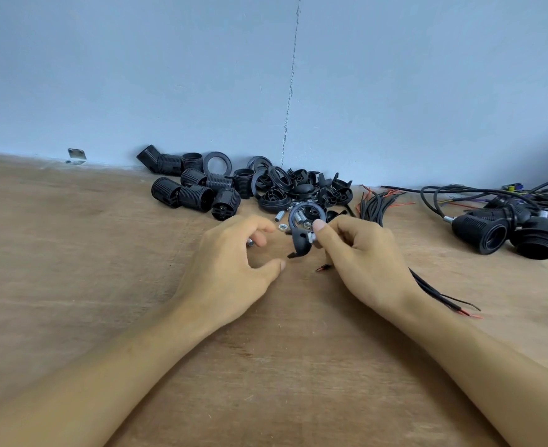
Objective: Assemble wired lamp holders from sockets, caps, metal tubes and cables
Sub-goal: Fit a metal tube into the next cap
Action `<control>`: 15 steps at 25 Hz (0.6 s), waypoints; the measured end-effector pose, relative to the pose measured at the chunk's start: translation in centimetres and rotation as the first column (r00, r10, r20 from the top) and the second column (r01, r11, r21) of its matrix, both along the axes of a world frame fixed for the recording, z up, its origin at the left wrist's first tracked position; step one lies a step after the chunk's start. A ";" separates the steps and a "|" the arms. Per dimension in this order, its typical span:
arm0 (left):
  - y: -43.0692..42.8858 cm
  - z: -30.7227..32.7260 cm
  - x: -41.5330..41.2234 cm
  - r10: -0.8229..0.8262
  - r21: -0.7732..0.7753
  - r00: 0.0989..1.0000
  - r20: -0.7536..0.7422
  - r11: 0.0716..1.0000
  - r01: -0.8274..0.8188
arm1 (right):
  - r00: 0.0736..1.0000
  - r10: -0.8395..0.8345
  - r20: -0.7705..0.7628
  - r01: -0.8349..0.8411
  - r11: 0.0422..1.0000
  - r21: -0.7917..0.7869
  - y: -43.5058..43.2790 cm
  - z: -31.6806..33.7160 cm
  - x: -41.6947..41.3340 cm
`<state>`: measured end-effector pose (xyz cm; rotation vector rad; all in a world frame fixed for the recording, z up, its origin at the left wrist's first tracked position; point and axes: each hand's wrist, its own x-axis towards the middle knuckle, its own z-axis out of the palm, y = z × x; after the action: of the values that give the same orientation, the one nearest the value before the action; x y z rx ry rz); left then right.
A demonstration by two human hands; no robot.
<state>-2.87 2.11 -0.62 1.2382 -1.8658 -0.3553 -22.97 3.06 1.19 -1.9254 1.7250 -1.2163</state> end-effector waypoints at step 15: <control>0.6 0.3 -0.3 -0.165 -0.040 0.986 -0.025 0.986 0.164 | 0.928 0.054 -0.370 -0.003 0.990 0.138 -0.8 1.2 -2.6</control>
<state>-3.18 2.75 -0.37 1.0515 -1.9469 -0.4216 -25.57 2.24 2.36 -2.1952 1.8915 -0.7307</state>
